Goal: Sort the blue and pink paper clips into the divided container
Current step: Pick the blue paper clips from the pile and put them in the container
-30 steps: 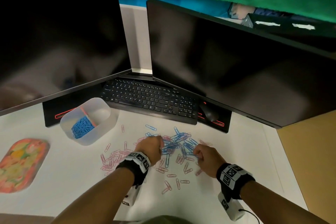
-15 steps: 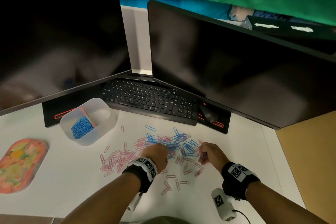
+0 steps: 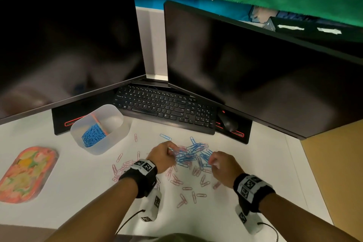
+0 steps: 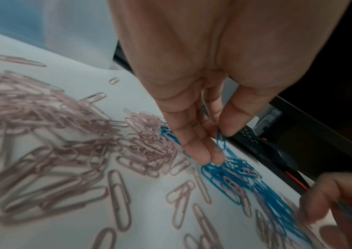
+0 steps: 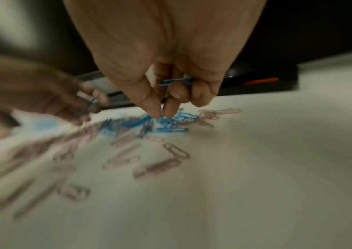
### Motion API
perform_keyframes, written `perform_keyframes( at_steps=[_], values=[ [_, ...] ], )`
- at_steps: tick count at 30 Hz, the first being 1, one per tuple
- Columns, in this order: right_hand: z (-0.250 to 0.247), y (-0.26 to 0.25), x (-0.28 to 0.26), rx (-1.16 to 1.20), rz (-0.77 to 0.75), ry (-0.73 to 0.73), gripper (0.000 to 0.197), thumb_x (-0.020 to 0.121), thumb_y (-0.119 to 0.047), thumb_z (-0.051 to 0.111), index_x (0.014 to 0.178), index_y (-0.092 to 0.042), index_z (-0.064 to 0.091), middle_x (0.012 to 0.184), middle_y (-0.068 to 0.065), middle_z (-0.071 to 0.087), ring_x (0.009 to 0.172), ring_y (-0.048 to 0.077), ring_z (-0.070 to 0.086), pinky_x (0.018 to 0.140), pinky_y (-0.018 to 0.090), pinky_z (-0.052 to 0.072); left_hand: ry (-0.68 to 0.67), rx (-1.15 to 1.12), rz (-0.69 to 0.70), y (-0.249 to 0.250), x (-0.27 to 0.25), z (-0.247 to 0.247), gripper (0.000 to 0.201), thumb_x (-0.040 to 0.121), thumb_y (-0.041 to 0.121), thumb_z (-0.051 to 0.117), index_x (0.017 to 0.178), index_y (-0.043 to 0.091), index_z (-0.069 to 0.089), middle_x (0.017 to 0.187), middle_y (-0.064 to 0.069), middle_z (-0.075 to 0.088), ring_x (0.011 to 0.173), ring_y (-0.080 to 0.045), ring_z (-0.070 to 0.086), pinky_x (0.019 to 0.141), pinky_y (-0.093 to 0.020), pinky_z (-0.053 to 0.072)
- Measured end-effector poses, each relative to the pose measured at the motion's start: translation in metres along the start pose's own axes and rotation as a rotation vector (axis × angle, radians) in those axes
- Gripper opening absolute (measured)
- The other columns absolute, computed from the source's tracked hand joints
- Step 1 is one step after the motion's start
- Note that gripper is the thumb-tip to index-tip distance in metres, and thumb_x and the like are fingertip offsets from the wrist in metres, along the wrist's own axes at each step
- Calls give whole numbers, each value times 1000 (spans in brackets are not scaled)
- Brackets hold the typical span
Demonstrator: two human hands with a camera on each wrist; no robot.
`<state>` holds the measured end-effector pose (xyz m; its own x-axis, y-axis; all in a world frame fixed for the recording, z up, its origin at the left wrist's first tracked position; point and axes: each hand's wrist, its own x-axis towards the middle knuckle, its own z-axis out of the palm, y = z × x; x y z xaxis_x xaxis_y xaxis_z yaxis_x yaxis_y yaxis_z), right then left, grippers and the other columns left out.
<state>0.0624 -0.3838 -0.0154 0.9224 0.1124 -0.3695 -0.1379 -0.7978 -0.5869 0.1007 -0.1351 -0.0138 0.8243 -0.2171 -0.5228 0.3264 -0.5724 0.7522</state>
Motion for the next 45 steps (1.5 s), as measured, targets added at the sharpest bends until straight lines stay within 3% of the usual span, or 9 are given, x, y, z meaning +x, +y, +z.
perform_keyframes(
  at_steps=[4, 8, 13, 19, 28, 32, 35, 38, 45],
  values=[
    [9, 7, -7, -194, -111, -23, 13, 88, -11, 55, 89, -23, 56, 95, -9, 57, 90, 10, 56, 77, 19, 48, -33, -341, -103, -7, 8, -1, 21, 88, 0, 45, 83, 11, 61, 73, -11, 56, 59, -22, 56, 68, -35, 47],
    [11, 9, -9, -197, -121, 2, 13, 86, -8, 56, 87, -21, 55, 93, -5, 60, 87, 13, 58, 77, 22, 51, -28, -395, -120, -2, 7, 1, 17, 91, 4, 46, 80, 8, 58, 70, -9, 54, 60, -20, 51, 65, -33, 46],
    [10, 7, -8, -177, -118, -2, 13, 87, -9, 57, 97, -17, 57, 104, -2, 60, 93, 14, 57, 78, 20, 46, 22, 151, 42, 10, 0, 11, 7, 85, 17, 58, 79, 19, 61, 75, 4, 62, 69, -12, 58, 58, -20, 45],
    [11, 3, -5, -158, -66, -47, 16, 88, -6, 51, 94, -20, 56, 95, -4, 60, 87, 12, 58, 72, 18, 48, -49, 743, 244, 6, 3, 25, 23, 91, 20, 50, 111, 20, 62, 115, -2, 58, 104, -22, 59, 89, -34, 52],
    [9, 2, -2, -145, -14, -94, 15, 92, -10, 50, 102, -17, 58, 103, -2, 58, 92, 11, 56, 75, 16, 44, -35, 764, 243, 1, 0, 24, 12, 89, 19, 49, 95, 19, 59, 106, -2, 58, 94, -22, 61, 82, -34, 54],
    [0, -2, 5, 50, 63, -127, 13, 95, -16, 46, 87, -13, 56, 81, 0, 57, 69, 8, 50, 62, 19, 40, -4, 567, 203, -6, -1, 21, 9, 88, 17, 50, 86, 25, 54, 93, 2, 64, 84, -18, 62, 77, -32, 55],
    [-6, -1, 13, 575, 316, -119, 16, 80, -22, 44, 69, -11, 50, 63, 5, 45, 51, 13, 41, 50, 24, 30, 41, 407, 174, -6, 1, 20, 18, 90, 13, 48, 97, 24, 60, 89, 1, 66, 76, -17, 62, 70, -28, 56],
    [-8, 2, 17, 999, 496, -66, 21, 81, -16, 36, 64, -9, 46, 60, 9, 44, 50, 20, 40, 49, 26, 28, 39, 156, 109, 4, 2, 17, 29, 95, 10, 41, 111, 21, 63, 92, 7, 60, 66, -6, 55, 51, -10, 44],
    [-18, -1, 22, 1140, 548, -72, 30, 92, -27, 48, 65, -13, 51, 56, 5, 46, 50, 19, 41, 51, 28, 33, 2, -604, -146, 16, 8, 1, 27, 78, -11, 31, 69, 5, 51, 59, -10, 47, 45, -17, 41, 48, -23, 31]
  ],
)
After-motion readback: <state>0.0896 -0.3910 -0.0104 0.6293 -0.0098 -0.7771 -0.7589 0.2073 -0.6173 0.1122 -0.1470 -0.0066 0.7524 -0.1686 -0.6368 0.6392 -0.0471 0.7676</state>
